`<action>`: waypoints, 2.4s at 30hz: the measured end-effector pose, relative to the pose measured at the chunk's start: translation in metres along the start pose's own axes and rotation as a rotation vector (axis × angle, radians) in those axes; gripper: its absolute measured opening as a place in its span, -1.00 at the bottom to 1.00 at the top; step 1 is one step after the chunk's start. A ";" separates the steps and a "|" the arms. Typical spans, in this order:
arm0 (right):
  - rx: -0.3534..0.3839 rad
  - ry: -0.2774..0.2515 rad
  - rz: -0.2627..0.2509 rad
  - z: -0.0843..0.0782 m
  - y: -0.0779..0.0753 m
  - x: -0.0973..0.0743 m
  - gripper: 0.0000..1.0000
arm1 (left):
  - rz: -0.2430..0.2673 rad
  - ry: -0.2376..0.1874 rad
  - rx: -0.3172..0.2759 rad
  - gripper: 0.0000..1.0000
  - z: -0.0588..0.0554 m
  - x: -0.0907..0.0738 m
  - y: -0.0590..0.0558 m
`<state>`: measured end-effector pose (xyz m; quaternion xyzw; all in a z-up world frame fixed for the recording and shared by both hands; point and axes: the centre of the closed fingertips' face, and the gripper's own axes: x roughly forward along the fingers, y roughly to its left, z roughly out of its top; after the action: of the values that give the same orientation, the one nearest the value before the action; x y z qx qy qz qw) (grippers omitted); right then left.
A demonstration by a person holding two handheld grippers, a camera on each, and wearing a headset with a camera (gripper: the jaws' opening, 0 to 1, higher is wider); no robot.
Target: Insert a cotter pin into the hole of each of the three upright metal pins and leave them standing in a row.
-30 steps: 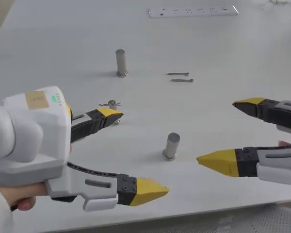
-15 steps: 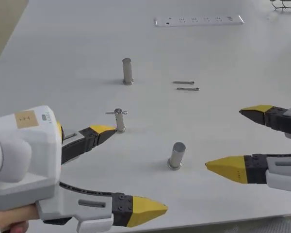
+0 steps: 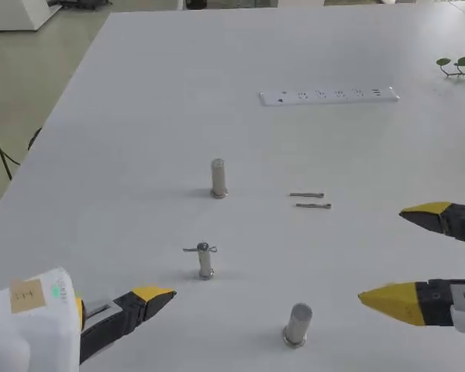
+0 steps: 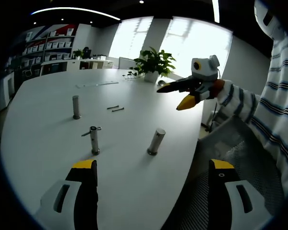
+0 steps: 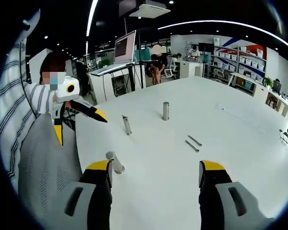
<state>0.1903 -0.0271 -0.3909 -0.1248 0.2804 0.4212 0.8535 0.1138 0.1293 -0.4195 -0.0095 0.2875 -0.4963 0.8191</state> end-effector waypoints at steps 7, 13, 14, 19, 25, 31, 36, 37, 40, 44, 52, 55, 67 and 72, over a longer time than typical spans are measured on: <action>-0.009 0.034 0.032 0.009 -0.017 0.010 0.23 | 0.013 -0.003 -0.038 0.90 -0.005 0.001 -0.002; -0.065 0.098 0.039 0.013 -0.031 0.022 0.19 | 0.015 -0.001 -0.057 0.88 -0.007 0.001 -0.005; -0.073 0.107 0.047 0.013 -0.032 0.024 0.19 | 0.016 -0.003 -0.061 0.88 -0.007 0.001 -0.005; -0.113 0.168 0.072 0.010 -0.038 0.035 0.18 | 0.016 0.007 -0.068 0.86 -0.011 -0.002 -0.007; -0.179 0.255 0.105 0.002 -0.043 0.045 0.12 | 0.039 0.000 -0.062 0.86 -0.011 -0.007 -0.004; -0.246 0.329 0.127 -0.005 -0.050 0.058 0.02 | 0.050 -0.009 -0.071 0.86 -0.012 -0.009 -0.004; -0.260 0.365 0.134 -0.011 -0.056 0.068 -0.19 | 0.034 -0.008 -0.067 0.82 -0.015 -0.009 -0.009; -0.266 0.377 0.128 -0.013 -0.059 0.071 -0.24 | 0.035 -0.006 -0.063 0.82 -0.015 -0.009 -0.010; -0.315 0.430 0.101 -0.021 -0.066 0.074 -0.29 | 0.036 -0.004 -0.058 0.82 -0.015 -0.010 -0.010; -0.350 0.465 0.137 -0.027 -0.058 0.080 -0.28 | 0.039 -0.016 -0.064 0.81 -0.013 -0.009 -0.009; -0.370 0.469 0.171 -0.024 -0.058 0.093 -0.44 | 0.020 -0.009 -0.076 0.81 -0.019 -0.008 -0.013; -0.365 0.452 0.169 -0.020 -0.062 0.098 -0.56 | 0.020 -0.012 -0.077 0.81 -0.019 -0.009 -0.012; -0.417 0.477 0.140 -0.019 -0.080 0.112 -0.78 | 0.056 -0.022 -0.062 0.74 -0.014 -0.017 -0.003; -0.432 0.500 0.138 -0.021 -0.085 0.118 -0.85 | 0.053 -0.018 -0.065 0.74 -0.015 -0.017 -0.004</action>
<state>0.3068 -0.0123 -0.4785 -0.3829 0.3933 0.4839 0.6816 0.0971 0.1452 -0.4229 -0.0331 0.2966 -0.4647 0.8336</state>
